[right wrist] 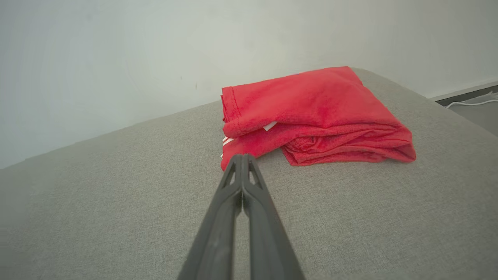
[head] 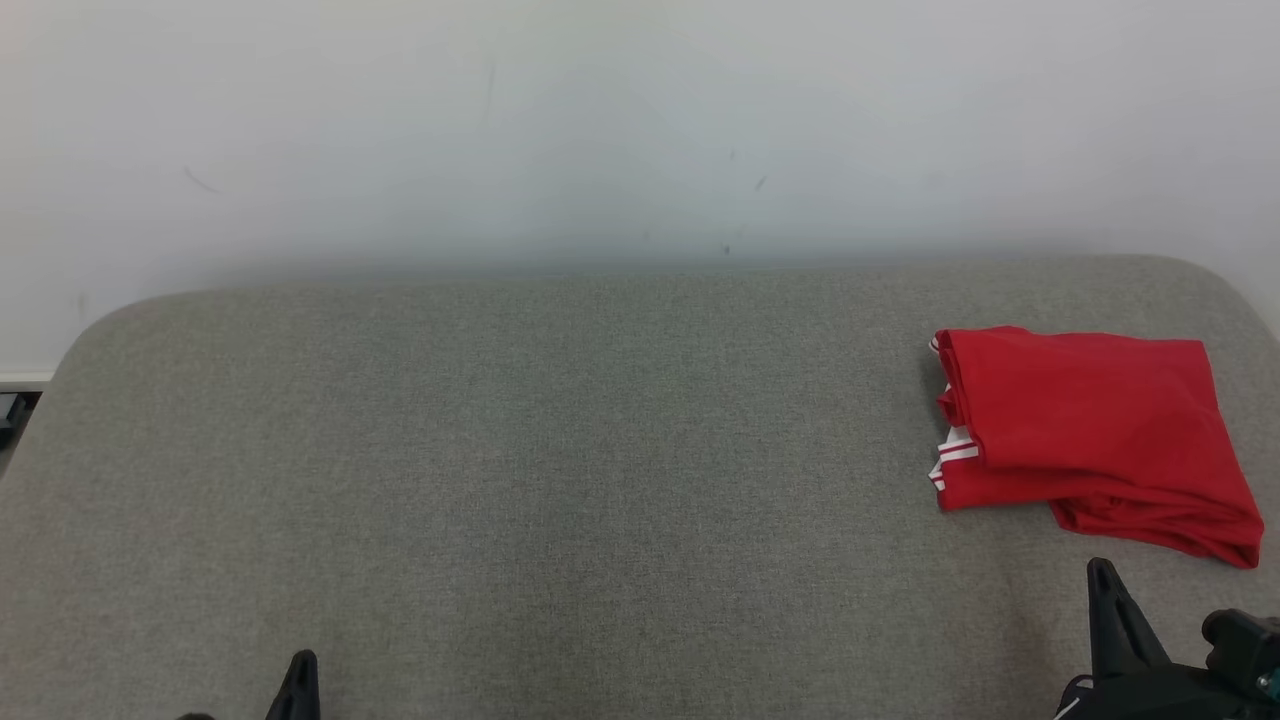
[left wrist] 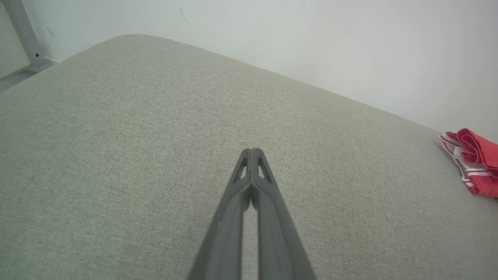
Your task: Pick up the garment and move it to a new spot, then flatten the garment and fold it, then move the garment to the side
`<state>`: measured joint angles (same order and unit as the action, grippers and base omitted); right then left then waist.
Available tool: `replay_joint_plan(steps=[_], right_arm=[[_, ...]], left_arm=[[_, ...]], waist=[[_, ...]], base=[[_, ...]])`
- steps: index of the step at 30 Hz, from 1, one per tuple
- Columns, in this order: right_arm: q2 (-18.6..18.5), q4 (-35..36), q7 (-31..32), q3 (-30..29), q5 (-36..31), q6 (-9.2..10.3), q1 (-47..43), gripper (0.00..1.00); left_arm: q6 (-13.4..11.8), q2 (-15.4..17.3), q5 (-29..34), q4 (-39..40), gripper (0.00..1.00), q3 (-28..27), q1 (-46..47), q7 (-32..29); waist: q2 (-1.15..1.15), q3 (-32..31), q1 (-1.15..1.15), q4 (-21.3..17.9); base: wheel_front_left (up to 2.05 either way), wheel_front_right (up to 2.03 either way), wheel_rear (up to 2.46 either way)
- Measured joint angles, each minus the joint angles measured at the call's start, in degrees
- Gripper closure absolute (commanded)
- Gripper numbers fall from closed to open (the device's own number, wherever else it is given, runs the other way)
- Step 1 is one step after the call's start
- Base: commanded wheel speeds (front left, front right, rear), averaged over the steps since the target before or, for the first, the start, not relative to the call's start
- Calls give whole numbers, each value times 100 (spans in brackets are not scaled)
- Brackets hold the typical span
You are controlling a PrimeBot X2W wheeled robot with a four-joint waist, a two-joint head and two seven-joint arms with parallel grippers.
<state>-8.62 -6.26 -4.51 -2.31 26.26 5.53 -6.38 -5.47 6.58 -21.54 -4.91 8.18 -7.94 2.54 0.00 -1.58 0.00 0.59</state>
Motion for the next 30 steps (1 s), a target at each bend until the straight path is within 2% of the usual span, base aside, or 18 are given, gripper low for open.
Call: replay_joint_plan(steps=[30], right_arm=[[212, -367, 409, -190, 2354, -411, 371, 100]], left_arm=[[419, -133, -2529, -396, 100, -464, 405, -355]], waist=[[1, 60, 0, -22]], base=[[0, 0, 0]])
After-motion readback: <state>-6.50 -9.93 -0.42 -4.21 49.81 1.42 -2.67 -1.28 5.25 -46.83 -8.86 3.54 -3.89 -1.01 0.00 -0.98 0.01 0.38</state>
